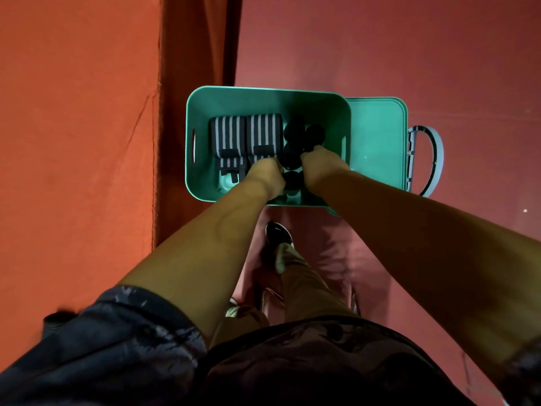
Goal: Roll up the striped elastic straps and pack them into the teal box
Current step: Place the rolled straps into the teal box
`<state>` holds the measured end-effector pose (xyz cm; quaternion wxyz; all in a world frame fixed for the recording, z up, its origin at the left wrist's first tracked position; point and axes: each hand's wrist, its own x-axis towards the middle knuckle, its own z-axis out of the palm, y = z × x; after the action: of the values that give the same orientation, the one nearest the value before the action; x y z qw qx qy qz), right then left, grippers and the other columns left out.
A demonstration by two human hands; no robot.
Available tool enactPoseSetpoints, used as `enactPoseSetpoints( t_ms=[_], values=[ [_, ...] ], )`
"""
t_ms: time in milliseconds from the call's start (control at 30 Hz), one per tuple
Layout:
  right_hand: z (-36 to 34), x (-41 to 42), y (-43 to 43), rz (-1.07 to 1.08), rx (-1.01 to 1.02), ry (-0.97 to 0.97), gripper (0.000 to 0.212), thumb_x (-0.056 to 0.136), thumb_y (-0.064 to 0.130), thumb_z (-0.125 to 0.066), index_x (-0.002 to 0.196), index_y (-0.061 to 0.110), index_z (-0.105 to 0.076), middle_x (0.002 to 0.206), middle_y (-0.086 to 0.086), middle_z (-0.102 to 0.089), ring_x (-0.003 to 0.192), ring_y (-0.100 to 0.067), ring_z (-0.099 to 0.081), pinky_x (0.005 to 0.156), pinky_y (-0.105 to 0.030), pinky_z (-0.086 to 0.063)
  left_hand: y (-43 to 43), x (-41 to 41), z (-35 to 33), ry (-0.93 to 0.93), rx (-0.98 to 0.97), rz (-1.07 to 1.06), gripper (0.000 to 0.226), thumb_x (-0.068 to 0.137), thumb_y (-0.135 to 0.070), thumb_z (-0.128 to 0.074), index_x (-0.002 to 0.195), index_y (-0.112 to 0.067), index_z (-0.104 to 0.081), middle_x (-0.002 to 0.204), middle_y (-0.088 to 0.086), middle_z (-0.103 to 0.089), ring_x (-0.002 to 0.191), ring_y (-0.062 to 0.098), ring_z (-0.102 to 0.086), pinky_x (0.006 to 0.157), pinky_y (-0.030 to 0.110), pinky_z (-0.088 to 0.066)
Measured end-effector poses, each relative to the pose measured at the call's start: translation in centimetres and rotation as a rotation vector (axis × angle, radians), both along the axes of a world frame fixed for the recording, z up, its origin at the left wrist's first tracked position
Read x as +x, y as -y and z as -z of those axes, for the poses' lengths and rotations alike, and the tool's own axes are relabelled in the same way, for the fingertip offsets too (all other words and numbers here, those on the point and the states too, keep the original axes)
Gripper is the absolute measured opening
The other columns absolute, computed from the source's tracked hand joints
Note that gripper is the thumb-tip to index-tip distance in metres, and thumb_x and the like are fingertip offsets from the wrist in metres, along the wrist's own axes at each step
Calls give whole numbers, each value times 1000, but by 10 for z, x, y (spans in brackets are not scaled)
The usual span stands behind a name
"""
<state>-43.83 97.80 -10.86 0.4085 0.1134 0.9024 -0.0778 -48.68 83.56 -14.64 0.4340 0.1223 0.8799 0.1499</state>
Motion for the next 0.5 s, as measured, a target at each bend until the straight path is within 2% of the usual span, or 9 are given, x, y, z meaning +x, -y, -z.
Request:
enactPoseSetpoints(
  t_ms=[133,233,333,400,467,500],
  values=[
    [-16,-2,-1,-14,-9,-79,30,105,10,-57,132,0,-66,135,-24,-63,123,-40,-64,99,-41,-53,12,-9,-19,14,46,-85,14,94,-6,-69,103,-14,-76,111,10,-78,108,29,-73,101,36,-58],
    [-35,-7,3,2,-36,-83,22,102,10,-58,114,0,-74,118,-19,-73,115,-39,-68,93,-41,-55,29,-19,-38,12,125,-160,18,91,-3,-65,84,-19,-69,100,10,-80,101,31,-76,97,41,-61],
    [-53,-15,15,53,-88,-133,27,105,13,-54,117,1,-76,122,-19,-73,116,-38,-67,97,-40,-55,61,-26,-56,11,218,-311,23,92,-2,-59,82,-21,-66,86,8,-77,89,33,-79,91,48,-65],
    [-66,-23,28,59,-118,-152,32,108,17,-50,119,0,-74,124,-20,-71,120,-38,-65,98,-38,-53,86,-28,-75,-16,234,-377,23,94,-2,-59,82,-20,-65,85,11,-78,83,32,-81,88,48,-66],
    [-77,-30,45,61,-158,-177,33,110,19,-47,111,1,-75,121,-21,-72,118,-39,-65,96,-37,-52,114,-28,-92,-59,232,-414,23,97,-5,-61,80,-20,-64,84,11,-77,84,33,-80,85,47,-66],
    [-80,-34,55,59,-180,-180,31,108,18,-49,101,2,-75,113,-21,-72,114,-40,-66,93,-37,-53,129,-27,-101,-97,223,-415,23,97,-7,-62,79,-21,-63,85,10,-77,86,34,-79,85,45,-66]
  ],
)
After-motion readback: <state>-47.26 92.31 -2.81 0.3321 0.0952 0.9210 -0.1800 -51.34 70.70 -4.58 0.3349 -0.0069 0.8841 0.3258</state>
